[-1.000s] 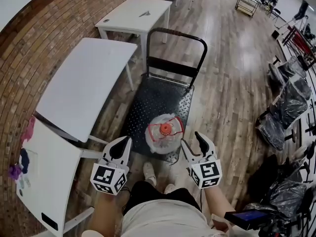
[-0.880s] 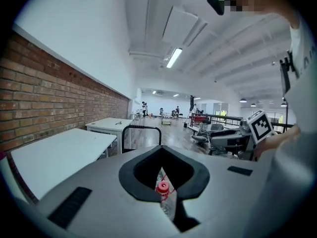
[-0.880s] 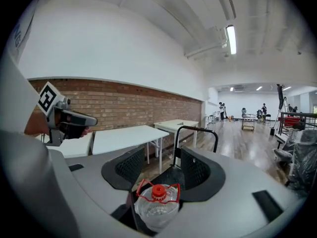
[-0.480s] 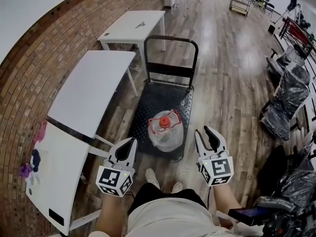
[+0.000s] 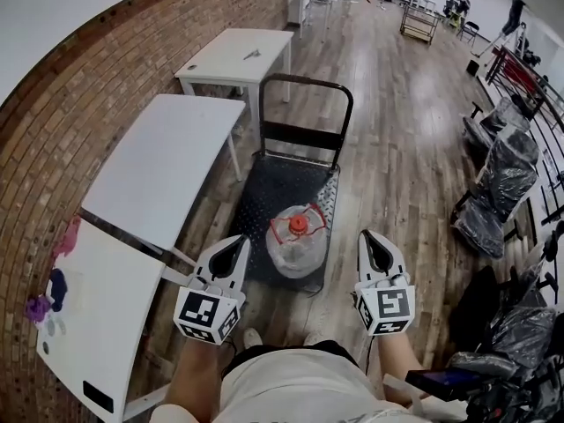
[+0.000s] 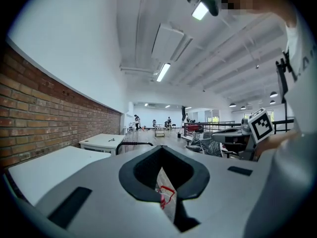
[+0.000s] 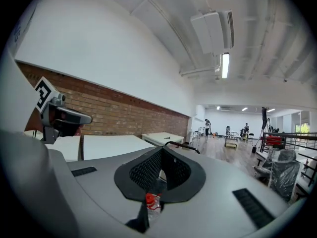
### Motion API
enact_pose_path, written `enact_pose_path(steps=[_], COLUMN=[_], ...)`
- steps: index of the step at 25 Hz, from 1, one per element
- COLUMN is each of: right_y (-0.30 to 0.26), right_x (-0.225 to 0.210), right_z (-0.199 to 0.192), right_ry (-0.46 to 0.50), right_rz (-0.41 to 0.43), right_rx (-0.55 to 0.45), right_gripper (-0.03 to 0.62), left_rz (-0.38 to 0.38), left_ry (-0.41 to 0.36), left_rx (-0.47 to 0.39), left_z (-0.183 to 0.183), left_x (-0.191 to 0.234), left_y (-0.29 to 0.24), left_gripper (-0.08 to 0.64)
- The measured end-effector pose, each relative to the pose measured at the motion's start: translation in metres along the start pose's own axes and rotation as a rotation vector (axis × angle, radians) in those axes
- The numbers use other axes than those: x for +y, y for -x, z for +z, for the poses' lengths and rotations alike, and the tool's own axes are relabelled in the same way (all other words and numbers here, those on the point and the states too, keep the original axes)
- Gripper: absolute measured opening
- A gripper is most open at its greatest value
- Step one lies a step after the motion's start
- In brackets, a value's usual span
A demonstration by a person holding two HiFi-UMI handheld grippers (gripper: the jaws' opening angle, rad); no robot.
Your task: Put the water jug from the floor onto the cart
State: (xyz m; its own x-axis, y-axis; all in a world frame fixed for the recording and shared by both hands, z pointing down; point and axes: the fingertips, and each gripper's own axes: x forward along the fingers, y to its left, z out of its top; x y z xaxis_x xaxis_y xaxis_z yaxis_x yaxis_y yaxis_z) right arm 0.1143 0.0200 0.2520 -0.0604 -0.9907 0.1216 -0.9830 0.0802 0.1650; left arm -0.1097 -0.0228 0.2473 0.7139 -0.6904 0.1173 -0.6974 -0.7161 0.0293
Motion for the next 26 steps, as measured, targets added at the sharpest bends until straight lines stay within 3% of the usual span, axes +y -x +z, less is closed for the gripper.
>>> enact_pose_path(steps=[9, 26], right_y=[-0.019, -0.014], right_x=[0.055, 0.056], right_z=[0.018, 0.014], right_ry=[0.046, 0.054], right_rz=[0.009, 0.022], right_rx=[0.002, 0.020], right_gripper=[0.005, 0.003], left_rz=[-0.004, -0.027], left_ry=[0.013, 0.014], left_rx=[-0.014, -0.008], left_z=[-0.003, -0.007], left_x=[0.052, 0.039], left_y=[0.022, 0.028], left_gripper=[0.000, 0.000])
